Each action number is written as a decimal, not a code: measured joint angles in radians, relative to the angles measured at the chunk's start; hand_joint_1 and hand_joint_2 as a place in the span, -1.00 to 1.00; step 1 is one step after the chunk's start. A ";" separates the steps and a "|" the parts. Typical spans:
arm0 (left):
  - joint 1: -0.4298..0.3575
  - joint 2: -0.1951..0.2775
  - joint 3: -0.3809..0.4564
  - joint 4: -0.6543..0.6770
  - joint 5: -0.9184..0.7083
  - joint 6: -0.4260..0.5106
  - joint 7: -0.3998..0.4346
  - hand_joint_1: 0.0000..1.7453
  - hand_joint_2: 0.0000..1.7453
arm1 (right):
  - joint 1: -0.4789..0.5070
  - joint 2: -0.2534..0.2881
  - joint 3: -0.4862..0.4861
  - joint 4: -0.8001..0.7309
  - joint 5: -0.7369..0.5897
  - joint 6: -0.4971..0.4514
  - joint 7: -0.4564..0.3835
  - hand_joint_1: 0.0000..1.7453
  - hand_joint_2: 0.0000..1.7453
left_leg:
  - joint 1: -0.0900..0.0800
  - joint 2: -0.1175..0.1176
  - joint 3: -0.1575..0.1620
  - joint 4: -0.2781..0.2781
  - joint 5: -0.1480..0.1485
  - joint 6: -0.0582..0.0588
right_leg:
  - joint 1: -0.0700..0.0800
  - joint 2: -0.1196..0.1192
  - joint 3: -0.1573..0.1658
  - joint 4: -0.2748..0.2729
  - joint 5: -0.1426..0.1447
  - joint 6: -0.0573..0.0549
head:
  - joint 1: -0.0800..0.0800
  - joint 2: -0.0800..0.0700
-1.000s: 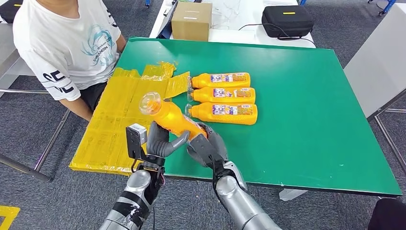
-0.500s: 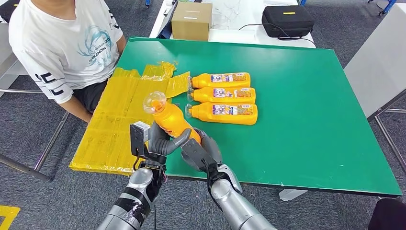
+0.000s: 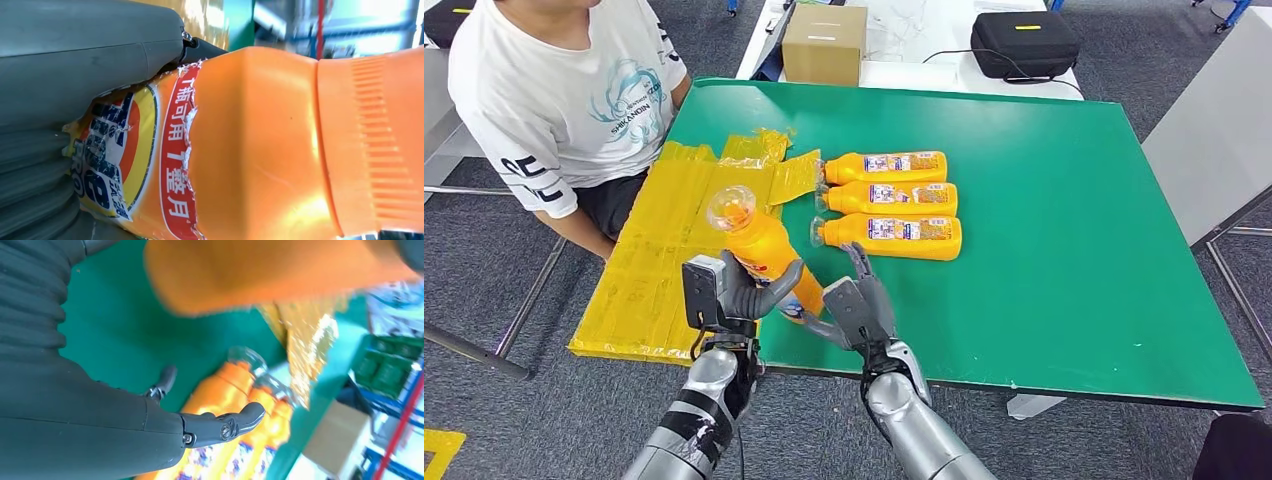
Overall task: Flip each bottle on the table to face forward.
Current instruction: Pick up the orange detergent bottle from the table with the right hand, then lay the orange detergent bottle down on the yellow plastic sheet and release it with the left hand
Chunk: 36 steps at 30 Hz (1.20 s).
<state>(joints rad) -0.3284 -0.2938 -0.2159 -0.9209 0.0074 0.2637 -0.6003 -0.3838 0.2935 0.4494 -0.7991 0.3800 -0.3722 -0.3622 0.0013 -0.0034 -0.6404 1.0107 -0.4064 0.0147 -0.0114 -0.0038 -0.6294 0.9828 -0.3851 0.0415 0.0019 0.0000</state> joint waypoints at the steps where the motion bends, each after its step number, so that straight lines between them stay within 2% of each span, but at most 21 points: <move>1: -0.006 0.006 0.006 0.000 -0.016 0.023 -0.002 1.00 1.00 | 0.006 -0.004 -0.001 -0.021 -0.004 -0.001 0.000 -1.00 1.00 | 0.000 0.000 0.000 0.000 0.000 0.000 | 0.000 0.000 0.000 0.000 0.000 0.000 | 0.000 0.000; 6: -0.048 0.051 0.041 0.000 -0.114 0.123 -0.002 1.00 1.00 | 0.030 -0.019 -0.010 -0.111 -0.028 -0.006 -0.005 -1.00 1.00 | 0.000 0.000 0.000 0.000 0.000 0.000 | 0.000 0.000 0.000 0.000 0.000 0.000 | 0.000 0.000; 9: -0.085 0.094 0.051 0.008 -0.253 0.195 -0.012 1.00 1.00 | 0.040 -0.026 -0.023 -0.160 -0.065 -0.004 -0.025 -1.00 1.00 | 0.000 0.000 0.000 0.000 0.001 0.000 | 0.000 0.000 0.000 0.000 0.000 0.000 | 0.000 0.000; 11: -0.119 0.135 0.054 0.025 -0.368 0.205 -0.029 1.00 1.00 | 0.041 -0.031 -0.029 -0.184 -0.092 0.008 -0.039 -1.00 1.00 | 0.000 0.000 0.000 0.000 0.001 0.000 | 0.000 0.000 0.000 0.001 0.000 0.000 | 0.000 0.000; 15: -0.192 0.226 0.056 0.091 -0.583 0.159 -0.029 1.00 1.00 | 0.041 -0.043 -0.033 -0.215 -0.122 0.034 -0.053 -1.00 1.00 | 0.000 0.000 0.001 0.000 0.001 0.000 | 0.000 0.000 0.000 0.001 0.000 0.000 | 0.000 0.000; 19: -0.241 0.299 0.053 0.161 -0.679 0.117 -0.014 1.00 1.00 | 0.041 -0.054 -0.035 -0.233 -0.130 0.046 -0.056 -1.00 1.00 | 0.000 0.001 0.001 0.000 0.001 0.000 | 0.000 0.000 0.000 0.001 0.000 0.000 | 0.000 0.000; 25: -0.323 0.425 -0.019 0.297 -0.863 -0.067 0.004 1.00 1.00 | 0.044 -0.069 -0.036 -0.254 -0.134 0.085 -0.064 -1.00 1.00 | 0.000 0.003 0.001 0.000 0.001 0.000 | 0.000 0.002 -0.001 0.001 0.000 0.000 | 0.000 0.000; 27: -0.348 0.464 -0.048 0.342 -0.889 -0.102 0.002 1.00 1.00 | 0.046 -0.072 -0.038 -0.256 -0.135 0.092 -0.067 -1.00 1.00 | 0.000 0.004 0.001 0.000 0.001 0.000 | 0.000 0.003 -0.002 0.001 0.001 0.000 | 0.000 0.000; 32: -0.399 0.529 -0.123 0.425 -0.983 -0.143 0.050 1.00 1.00 | 0.047 -0.075 -0.042 -0.256 -0.136 0.105 -0.071 -1.00 1.00 | 0.001 0.003 0.001 0.000 0.001 0.000 | 0.000 0.002 -0.001 0.001 0.000 -0.001 | 0.000 0.000; 36: -0.424 0.557 -0.199 0.480 -1.059 -0.159 0.115 1.00 1.00 | 0.047 -0.075 -0.042 -0.255 -0.137 0.112 -0.073 -1.00 1.00 | 0.001 0.004 0.000 0.000 0.001 0.000 | 0.000 0.003 -0.001 0.002 0.000 -0.001 | 0.000 0.000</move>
<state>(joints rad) -0.7522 0.2631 -0.4151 -0.4411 -1.0519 0.1046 -0.4855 -0.3371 0.2184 0.4070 -1.0544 0.2434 -0.2603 -0.4348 0.0019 0.0005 -0.6399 1.0106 -0.4049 0.0144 -0.0112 -0.0012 -0.6307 0.9845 -0.3846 0.0409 0.0022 0.0000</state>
